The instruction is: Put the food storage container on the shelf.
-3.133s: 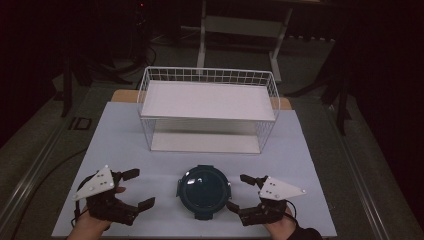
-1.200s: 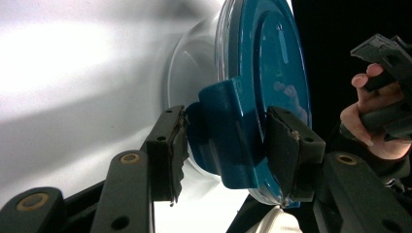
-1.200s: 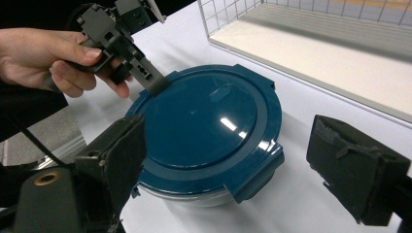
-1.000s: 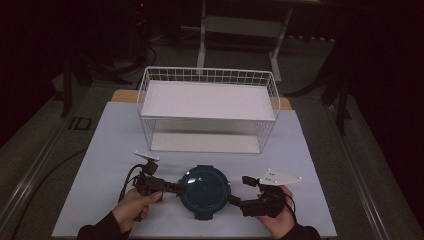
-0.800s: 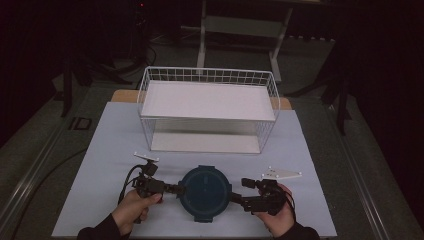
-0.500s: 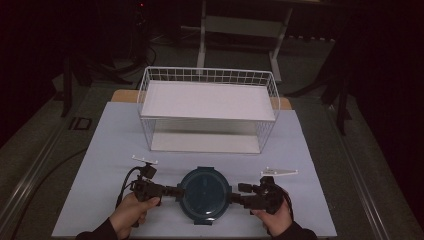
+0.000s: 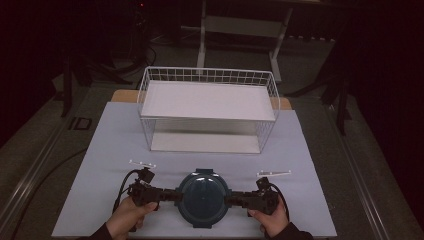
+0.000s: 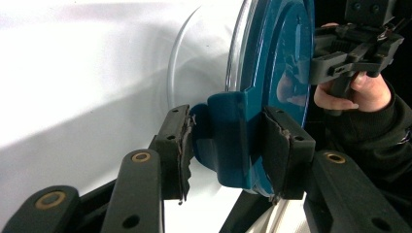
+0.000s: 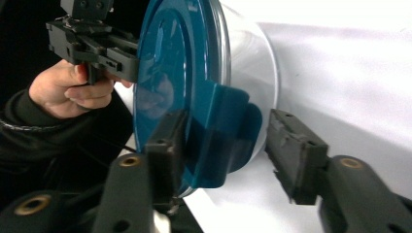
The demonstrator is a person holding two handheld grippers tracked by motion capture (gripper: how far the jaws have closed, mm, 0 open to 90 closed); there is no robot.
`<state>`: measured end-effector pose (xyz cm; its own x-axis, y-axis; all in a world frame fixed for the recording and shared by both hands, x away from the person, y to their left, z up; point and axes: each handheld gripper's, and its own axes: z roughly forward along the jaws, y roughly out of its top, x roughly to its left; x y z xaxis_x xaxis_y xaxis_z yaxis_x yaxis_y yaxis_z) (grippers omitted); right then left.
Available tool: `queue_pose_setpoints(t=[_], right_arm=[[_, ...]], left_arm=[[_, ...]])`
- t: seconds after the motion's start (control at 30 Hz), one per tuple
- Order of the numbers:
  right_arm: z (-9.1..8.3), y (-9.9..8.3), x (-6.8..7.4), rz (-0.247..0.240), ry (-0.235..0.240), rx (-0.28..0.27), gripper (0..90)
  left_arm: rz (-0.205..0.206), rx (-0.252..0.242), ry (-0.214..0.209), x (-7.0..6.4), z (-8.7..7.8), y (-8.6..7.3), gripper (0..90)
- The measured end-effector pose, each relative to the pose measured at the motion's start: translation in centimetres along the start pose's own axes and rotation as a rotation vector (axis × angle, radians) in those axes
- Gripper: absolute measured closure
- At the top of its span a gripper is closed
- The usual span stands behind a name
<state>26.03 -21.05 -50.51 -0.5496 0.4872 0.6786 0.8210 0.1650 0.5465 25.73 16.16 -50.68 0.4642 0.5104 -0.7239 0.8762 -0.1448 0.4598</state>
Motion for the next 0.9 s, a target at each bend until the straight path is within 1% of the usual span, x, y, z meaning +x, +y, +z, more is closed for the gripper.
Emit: queue_pose_setpoints(t=[0.07,0.1,0.17,0.27,0.3,0.33,0.37,0.43,0.5,0.53,0.6,0.63,0.7,0.77,0.9], right_arm=[[0.2,-0.1,0.0,0.014,0.020,0.007,54.0],[0.2,-0.1,0.0,0.014,0.020,0.007,54.0],[0.2,-0.1,-0.2,0.031,0.032,0.003,54.6],[0.2,-0.2,-0.2,0.052,0.028,-0.003,54.6],[0.2,-0.2,-0.2,0.052,0.028,-0.003,54.6],[0.2,-0.3,-0.1,0.049,0.026,-0.005,54.6],[0.2,-0.3,0.1,0.037,0.022,-0.007,54.8],[0.3,-0.3,0.4,0.021,0.015,-0.007,55.1],[0.3,-0.3,0.5,0.020,0.011,-0.008,55.2],[0.3,-0.3,0.5,0.025,0.012,-0.011,55.5],[0.3,-0.3,0.3,0.060,0.027,-0.019,56.4],[0.3,-0.3,0.3,0.070,0.030,-0.022,56.5],[0.3,-0.4,0.2,0.073,0.034,-0.021,56.7],[0.2,-0.5,0.1,0.099,0.040,-0.029,57.0],[0.2,-0.5,0.1,0.107,0.041,-0.031,57.0]], left_arm=[[-0.002,-0.004,0.002,0.0,0.0,-0.1,56.7],[-0.002,-0.004,0.002,0.0,0.0,-0.1,56.7],[-0.009,-0.012,0.000,0.0,0.0,-0.2,56.7],[-0.024,-0.018,0.012,-0.2,0.0,-0.2,56.6],[-0.024,-0.018,0.012,-0.2,0.0,-0.2,56.5],[-0.015,-0.017,0.029,-0.5,0.0,-0.3,56.5],[-0.009,-0.014,0.035,-0.6,0.0,-0.4,56.2],[-0.010,-0.009,0.039,-0.6,0.0,-0.4,55.7],[-0.008,-0.006,0.041,-0.6,-0.1,-0.4,55.7],[-0.010,-0.008,0.046,-0.7,-0.1,-0.5,55.7],[-0.006,-0.009,0.054,-1.0,-0.1,-0.5,55.7],[-0.006,-0.012,0.057,-1.1,-0.1,-0.6,55.7],[-0.004,-0.012,0.058,-1.1,-0.1,-0.6,55.8],[-0.013,-0.023,0.064,-1.2,-0.1,-0.6,55.7],[-0.013,-0.028,0.071,-1.5,0.0,-0.7,55.7]])
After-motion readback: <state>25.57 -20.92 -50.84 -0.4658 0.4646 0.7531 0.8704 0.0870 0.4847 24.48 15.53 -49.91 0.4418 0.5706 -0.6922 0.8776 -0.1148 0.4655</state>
